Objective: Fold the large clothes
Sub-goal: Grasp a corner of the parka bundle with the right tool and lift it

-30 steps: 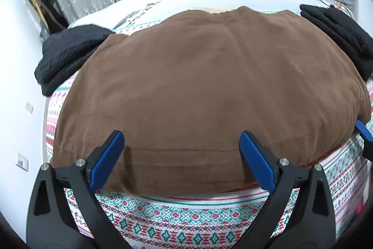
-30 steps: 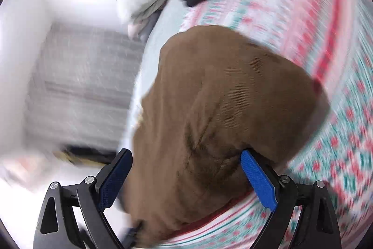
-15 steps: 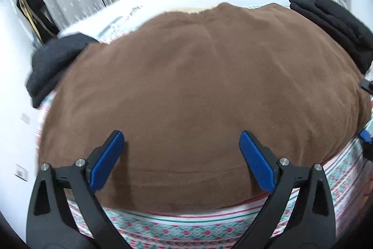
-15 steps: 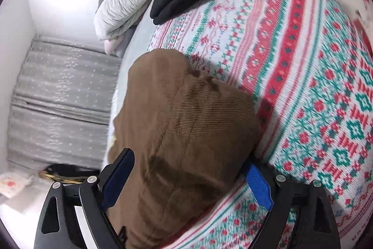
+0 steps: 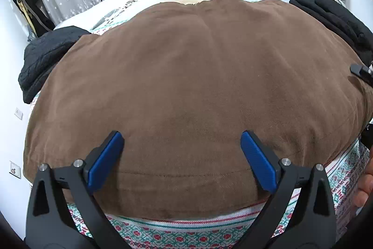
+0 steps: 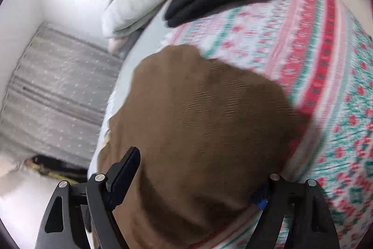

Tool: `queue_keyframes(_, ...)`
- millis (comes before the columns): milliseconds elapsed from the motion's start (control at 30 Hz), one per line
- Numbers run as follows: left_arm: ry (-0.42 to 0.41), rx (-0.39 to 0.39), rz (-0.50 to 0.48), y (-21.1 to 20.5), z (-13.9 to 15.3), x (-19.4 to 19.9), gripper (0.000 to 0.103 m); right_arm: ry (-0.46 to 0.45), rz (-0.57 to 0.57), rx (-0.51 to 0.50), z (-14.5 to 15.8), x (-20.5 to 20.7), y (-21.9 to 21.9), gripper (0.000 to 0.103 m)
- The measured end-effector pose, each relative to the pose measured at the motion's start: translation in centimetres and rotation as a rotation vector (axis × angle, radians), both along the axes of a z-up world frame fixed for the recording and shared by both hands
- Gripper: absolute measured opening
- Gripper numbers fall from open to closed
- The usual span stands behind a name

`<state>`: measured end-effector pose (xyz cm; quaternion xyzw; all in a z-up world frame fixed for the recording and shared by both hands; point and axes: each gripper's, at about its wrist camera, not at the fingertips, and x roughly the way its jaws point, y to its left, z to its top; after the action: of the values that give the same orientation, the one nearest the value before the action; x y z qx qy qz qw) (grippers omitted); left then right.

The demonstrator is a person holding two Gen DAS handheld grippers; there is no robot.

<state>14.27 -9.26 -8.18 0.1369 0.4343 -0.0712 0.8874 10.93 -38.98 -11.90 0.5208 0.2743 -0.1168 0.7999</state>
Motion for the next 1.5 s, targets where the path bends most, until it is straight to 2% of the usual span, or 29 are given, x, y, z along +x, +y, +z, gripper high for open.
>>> queue_keyframes(67,-0.002,0.000,-0.004,0.0,0.0,0.0,0.102,-0.015,-0.009,-0.008,0.4,0.6,0.1,0.081)
queue_keyframes(133,-0.003,0.000,-0.009,0.0,0.1,0.1,0.102,-0.009,-0.029,-0.012,0.6,0.9,-0.4,0.060)
queue_keyframes(167,0.002,-0.006,-0.015,0.1,0.2,0.2,0.102,0.005,-0.038,-0.020,0.7,0.9,-0.8,0.036)
queue_keyframes(200,0.014,-0.018,-0.016,0.4,0.4,0.3,0.102,-0.002,-0.030,-0.027,1.2,1.2,-0.8,0.031)
queue_keyframes(267,0.033,-0.044,-0.010,1.0,0.9,0.6,0.102,-0.028,-0.007,-0.080,3.0,1.3,-1.0,0.027)
queue_keyframes(367,0.032,-0.049,0.024,2.3,1.7,0.8,0.101,-0.053,0.016,-0.174,5.3,2.4,0.1,0.026)
queue_keyframes(533,0.049,-0.033,0.001,3.1,1.2,0.5,0.102,-0.023,0.001,-0.127,5.0,3.1,-0.4,0.025)
queue_keyframes(567,0.052,-0.032,-0.002,3.3,1.5,0.5,0.102,-0.031,0.002,-0.135,5.6,3.0,-0.1,0.025)
queue_keyframes(633,0.054,-0.048,0.001,4.3,2.4,0.4,0.101,-0.069,0.029,-0.215,7.8,2.2,1.5,0.025)
queue_keyframes(700,0.052,-0.069,0.022,5.9,3.3,0.6,0.101,-0.079,0.048,-0.270,8.6,2.5,2.1,0.025)
queue_keyframes(833,0.085,-0.109,0.101,10.5,4.1,1.5,0.101,-0.038,0.014,-0.216,7.9,3.1,1.7,0.024)
queue_keyframes(900,0.095,-0.154,0.154,13.7,4.6,2.0,0.101,-0.049,0.024,-0.267,9.0,2.7,2.5,0.024)
queue_keyframes(1033,0.085,-0.185,0.225,18.4,5.5,2.2,0.101,-0.060,0.050,-0.355,10.7,3.3,4.9,0.024)
queue_keyframes(1133,0.100,-0.206,0.285,21.6,5.2,2.0,0.101,-0.017,0.018,-0.326,9.4,4.2,4.5,0.024)
queue_keyframes(1233,0.180,-0.260,0.312,23.8,4.1,1.6,0.101,0.032,-0.013,-0.349,8.1,4.9,4.7,0.024)
queue_keyframes(1333,0.238,-0.387,0.330,26.3,3.8,1.2,0.101,0.044,-0.028,-0.402,8.4,5.3,5.6,0.024)
queue_keyframes(1400,0.231,-0.465,0.365,28.4,4.4,0.9,0.101,0.039,-0.039,-0.428,9.3,5.7,6.3,0.023)
queue_keyframes(1467,0.215,-0.500,0.399,30.2,5.0,0.7,0.101,0.019,-0.031,-0.476,11.0,6.2,7.5,0.023)
queue_keyframes(1500,0.210,-0.513,0.418,31.1,5.1,0.7,0.101,-0.004,-0.012,-0.530,12.3,6.3,8.5,0.022)
